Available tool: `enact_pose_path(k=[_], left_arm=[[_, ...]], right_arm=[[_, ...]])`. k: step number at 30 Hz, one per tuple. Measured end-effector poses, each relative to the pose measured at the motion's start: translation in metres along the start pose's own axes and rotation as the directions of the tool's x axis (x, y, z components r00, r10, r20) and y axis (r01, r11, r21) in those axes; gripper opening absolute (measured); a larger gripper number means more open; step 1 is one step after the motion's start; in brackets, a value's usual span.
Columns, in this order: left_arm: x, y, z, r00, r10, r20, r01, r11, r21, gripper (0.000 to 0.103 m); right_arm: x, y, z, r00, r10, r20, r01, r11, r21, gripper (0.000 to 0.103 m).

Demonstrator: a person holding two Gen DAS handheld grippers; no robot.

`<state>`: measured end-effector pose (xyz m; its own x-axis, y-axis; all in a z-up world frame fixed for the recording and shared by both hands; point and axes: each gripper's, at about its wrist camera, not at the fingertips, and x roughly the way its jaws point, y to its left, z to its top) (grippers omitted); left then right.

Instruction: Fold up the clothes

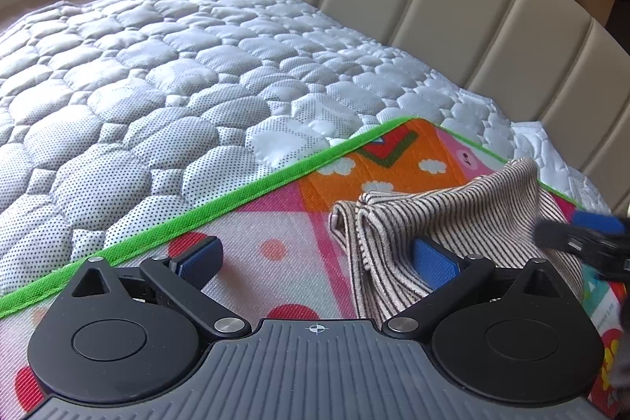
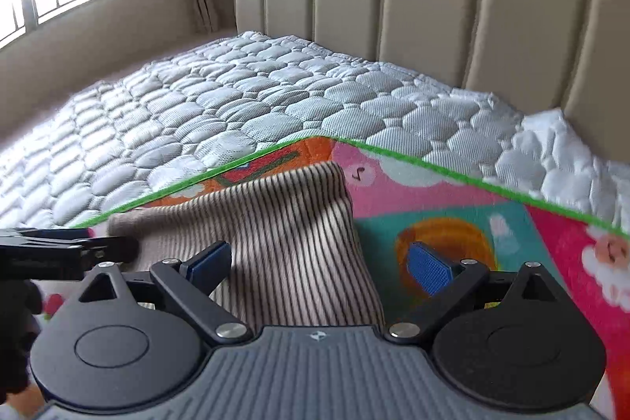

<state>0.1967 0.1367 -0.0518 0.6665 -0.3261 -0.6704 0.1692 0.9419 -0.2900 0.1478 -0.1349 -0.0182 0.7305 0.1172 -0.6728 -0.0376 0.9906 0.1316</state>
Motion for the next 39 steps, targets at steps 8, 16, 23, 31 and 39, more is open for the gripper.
enact_pose_path(k=[8, 16, 23, 31, 39], left_arm=[[-0.001, -0.002, -0.001, 1.0, 0.009, -0.002, -0.009, 1.0, 0.001, 0.103], [-0.001, 0.002, -0.002, 1.0, 0.027, 0.009, -0.027, 1.0, -0.011, 0.103], [-0.003, 0.003, 0.0, 1.0, 0.027, 0.009, -0.027, 0.999, -0.021, 0.103], [-0.06, -0.027, 0.038, 0.966, -0.224, 0.125, 0.191, 0.953, 0.236, 0.103], [0.043, -0.056, 0.057, 0.912, -0.285, -0.295, 0.373, 0.875, 0.31, 0.103]], right_arm=[[-0.03, -0.019, -0.054, 0.987, 0.144, -0.075, -0.12, 0.959, 0.256, 0.072], [0.009, -0.022, -0.051, 0.989, 0.097, -0.115, -0.057, 0.949, 0.312, 0.083], [0.013, -0.028, -0.071, 0.947, 0.32, -0.043, -0.213, 0.72, 0.661, 0.088], [0.026, -0.021, -0.067, 0.953, 0.303, 0.013, -0.25, 0.758, 0.603, 0.083], [0.033, -0.048, -0.059, 0.919, 0.394, -0.025, -0.286, 0.707, 0.647, 0.069]])
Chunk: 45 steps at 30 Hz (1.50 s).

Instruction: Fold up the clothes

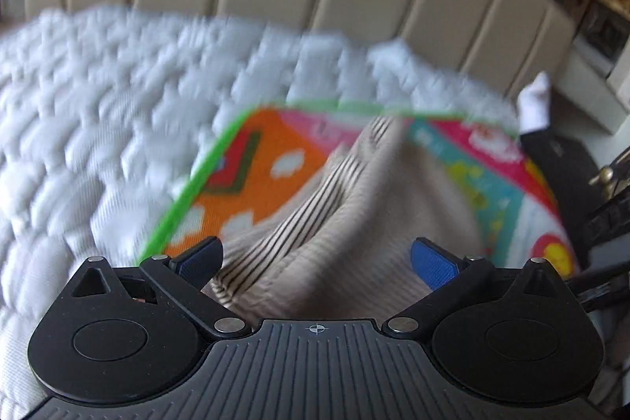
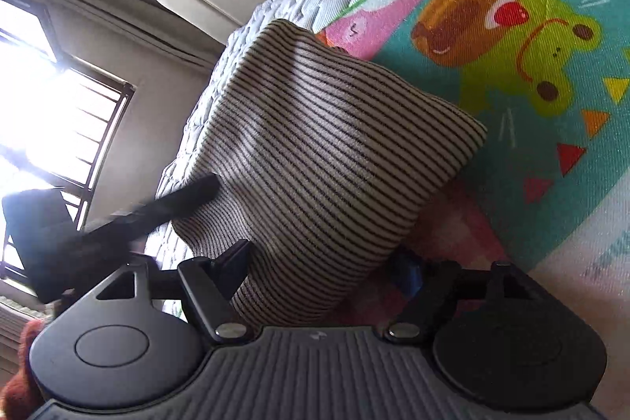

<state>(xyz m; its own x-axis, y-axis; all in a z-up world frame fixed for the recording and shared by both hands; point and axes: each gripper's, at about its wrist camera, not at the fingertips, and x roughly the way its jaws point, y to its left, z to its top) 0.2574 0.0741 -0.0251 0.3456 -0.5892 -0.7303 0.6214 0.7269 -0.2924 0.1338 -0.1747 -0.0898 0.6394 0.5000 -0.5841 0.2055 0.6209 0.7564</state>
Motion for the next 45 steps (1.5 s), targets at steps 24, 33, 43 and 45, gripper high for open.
enact_pose_path(k=[24, 33, 43, 45], left_arm=[[-0.054, -0.064, -0.075, 0.986, -0.056, 0.159, 0.095, 0.962, -0.255, 0.103], [-0.022, -0.01, -0.052, 0.964, 0.224, 0.146, -0.128, 0.865, -0.484, 0.103], [0.006, -0.045, -0.061, 0.986, 0.114, 0.126, -0.058, 0.924, -0.377, 0.096], [0.007, -0.055, -0.061, 0.989, 0.087, 0.122, -0.038, 0.934, -0.355, 0.096]], right_arm=[[-0.017, 0.029, 0.083, 0.993, -0.118, -0.004, 0.106, 0.906, -0.411, 0.086], [0.004, 0.012, 0.022, 0.998, -0.069, -0.013, 0.059, 0.927, -0.37, 0.077], [-0.007, 0.044, 0.067, 0.975, -0.219, -0.029, 0.147, 0.743, -0.653, 0.061], [-0.008, 0.055, 0.077, 0.965, -0.261, 0.013, 0.19, 0.667, -0.721, 0.059]])
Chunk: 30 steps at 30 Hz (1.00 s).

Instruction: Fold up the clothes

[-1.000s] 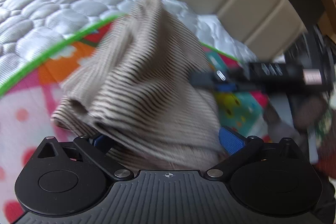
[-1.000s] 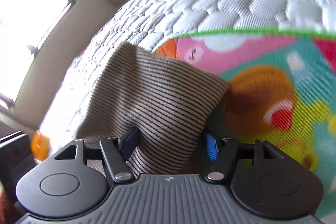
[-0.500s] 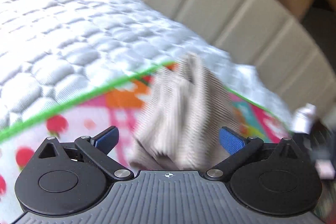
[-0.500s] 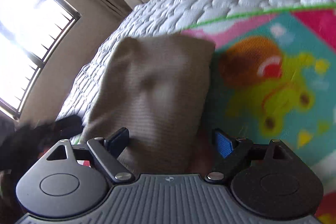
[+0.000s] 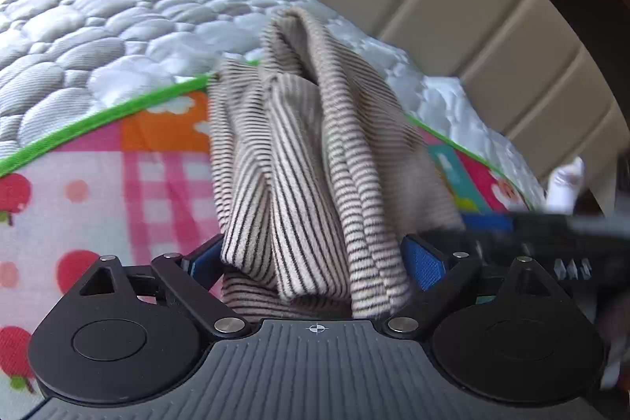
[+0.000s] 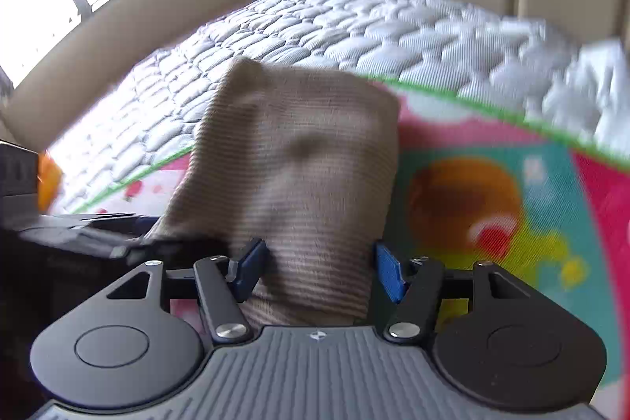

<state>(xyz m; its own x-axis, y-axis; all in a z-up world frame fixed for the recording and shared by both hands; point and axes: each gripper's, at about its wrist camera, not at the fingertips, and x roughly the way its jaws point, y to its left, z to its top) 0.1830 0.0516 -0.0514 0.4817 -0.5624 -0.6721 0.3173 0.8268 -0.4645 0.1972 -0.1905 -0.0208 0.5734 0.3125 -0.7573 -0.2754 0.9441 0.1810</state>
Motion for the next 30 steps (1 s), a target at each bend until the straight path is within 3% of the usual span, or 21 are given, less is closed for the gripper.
enact_pose_path(k=[4, 8, 12, 15, 19, 22, 24, 25, 28, 30], left_arm=[[-0.002, -0.008, -0.001, 1.0, -0.02, -0.005, 0.02, 1.0, 0.013, 0.096], [-0.007, 0.002, 0.002, 1.0, -0.021, 0.002, 0.021, 1.0, -0.02, 0.096], [-0.011, 0.014, 0.007, 1.0, -0.025, 0.015, 0.026, 0.997, -0.069, 0.096], [-0.014, 0.022, 0.011, 0.999, -0.039, 0.018, 0.041, 0.994, -0.105, 0.097], [-0.012, 0.028, 0.012, 0.999, -0.053, 0.011, 0.054, 0.991, -0.12, 0.097], [-0.01, 0.029, 0.012, 0.998, -0.062, 0.006, 0.062, 0.992, -0.11, 0.097], [-0.009, 0.029, 0.012, 0.998, -0.059, 0.006, 0.059, 0.994, -0.09, 0.097], [-0.009, 0.029, 0.012, 0.998, -0.056, 0.006, 0.057, 0.995, -0.079, 0.096], [-0.006, 0.033, 0.012, 0.999, -0.051, -0.005, 0.051, 0.996, -0.078, 0.092], [-0.006, 0.037, 0.012, 0.999, -0.049, -0.008, 0.048, 0.995, -0.09, 0.092]], right_arm=[[0.001, 0.004, 0.013, 0.996, -0.085, 0.003, 0.085, 0.991, -0.104, 0.061], [0.007, 0.015, 0.006, 0.992, -0.117, 0.036, 0.12, 0.989, -0.088, 0.07], [0.012, 0.012, 0.003, 0.988, -0.146, 0.052, 0.147, 0.989, -0.032, 0.086], [0.01, -0.005, 0.007, 0.996, -0.081, 0.036, 0.077, 0.991, 0.108, 0.089], [0.012, -0.035, 0.012, 0.994, -0.026, 0.105, -0.012, 0.938, 0.345, 0.089], [0.028, -0.048, 0.015, 0.994, -0.019, 0.11, -0.03, 0.901, 0.433, 0.087], [0.041, -0.047, 0.014, 0.996, 0.018, 0.087, -0.056, 0.888, 0.457, 0.072], [0.04, -0.04, 0.015, 0.994, 0.052, 0.099, -0.092, 0.882, 0.462, 0.065], [0.013, -0.003, 0.023, 0.974, 0.065, 0.215, -0.134, 0.936, 0.324, 0.063], [0.002, 0.013, 0.028, 0.958, 0.102, 0.267, -0.173, 0.95, 0.259, 0.061]])
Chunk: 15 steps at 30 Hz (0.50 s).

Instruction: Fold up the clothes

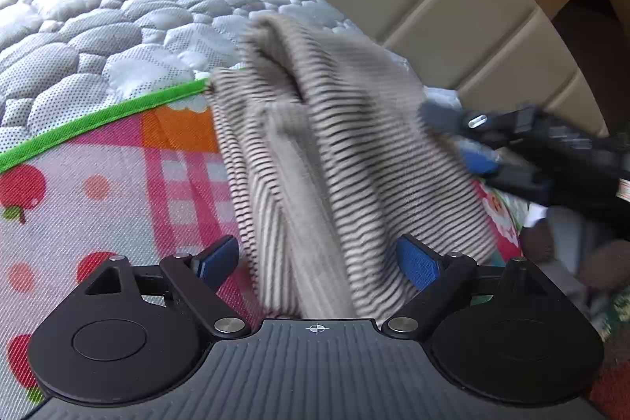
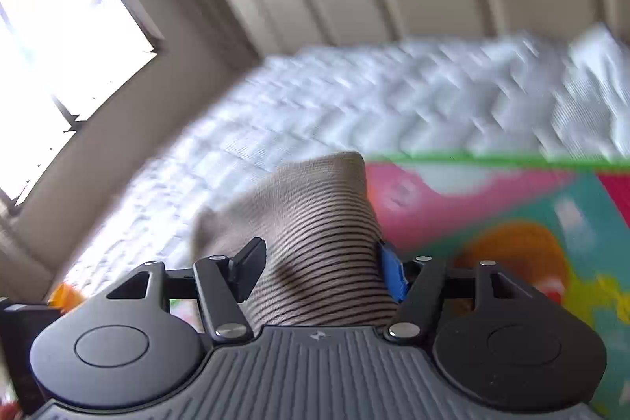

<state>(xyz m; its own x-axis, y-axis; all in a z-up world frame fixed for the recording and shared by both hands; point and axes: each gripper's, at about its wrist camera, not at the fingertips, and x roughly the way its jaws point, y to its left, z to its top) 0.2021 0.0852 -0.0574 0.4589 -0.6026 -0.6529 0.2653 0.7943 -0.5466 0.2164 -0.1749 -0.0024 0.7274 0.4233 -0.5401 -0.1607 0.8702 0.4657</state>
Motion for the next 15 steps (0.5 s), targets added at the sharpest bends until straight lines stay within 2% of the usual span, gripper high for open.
enact_pose_path(k=[1, 4, 6, 8, 9, 13, 15], left_arm=[[0.0, 0.001, 0.0, 1.0, 0.001, 0.0, -0.001, 1.0, -0.006, 0.092], [-0.001, 0.004, 0.001, 1.0, 0.005, 0.0, -0.005, 1.0, -0.015, 0.093], [-0.001, 0.004, 0.001, 1.0, 0.006, 0.001, -0.006, 1.0, -0.012, 0.093], [-0.003, 0.005, 0.002, 1.0, 0.007, 0.004, -0.007, 1.0, -0.011, 0.093], [-0.004, 0.005, 0.004, 1.0, 0.007, 0.007, -0.007, 1.0, -0.012, 0.093], [-0.015, 0.018, 0.011, 0.998, 0.034, 0.047, -0.032, 0.999, -0.041, 0.098], [-0.023, 0.03, 0.017, 0.996, 0.054, 0.074, -0.046, 0.994, -0.099, 0.099]], right_arm=[[0.0, 0.007, 0.002, 1.0, 0.008, 0.002, -0.008, 1.0, -0.018, 0.061], [0.021, 0.012, -0.002, 0.993, -0.112, -0.047, 0.107, 0.989, -0.101, 0.061], [0.037, 0.009, -0.01, 0.977, -0.196, -0.082, 0.184, 0.973, -0.138, 0.061], [0.046, 0.006, -0.019, 0.967, -0.244, -0.077, 0.227, 0.956, -0.185, 0.064], [0.044, 0.005, -0.02, 0.968, -0.242, -0.071, 0.227, 0.958, -0.176, 0.071], [0.032, 0.003, -0.022, 0.973, -0.227, -0.044, 0.22, 0.967, -0.129, 0.076], [0.013, 0.01, -0.028, 0.975, -0.224, 0.009, 0.222, 0.957, -0.189, 0.08]])
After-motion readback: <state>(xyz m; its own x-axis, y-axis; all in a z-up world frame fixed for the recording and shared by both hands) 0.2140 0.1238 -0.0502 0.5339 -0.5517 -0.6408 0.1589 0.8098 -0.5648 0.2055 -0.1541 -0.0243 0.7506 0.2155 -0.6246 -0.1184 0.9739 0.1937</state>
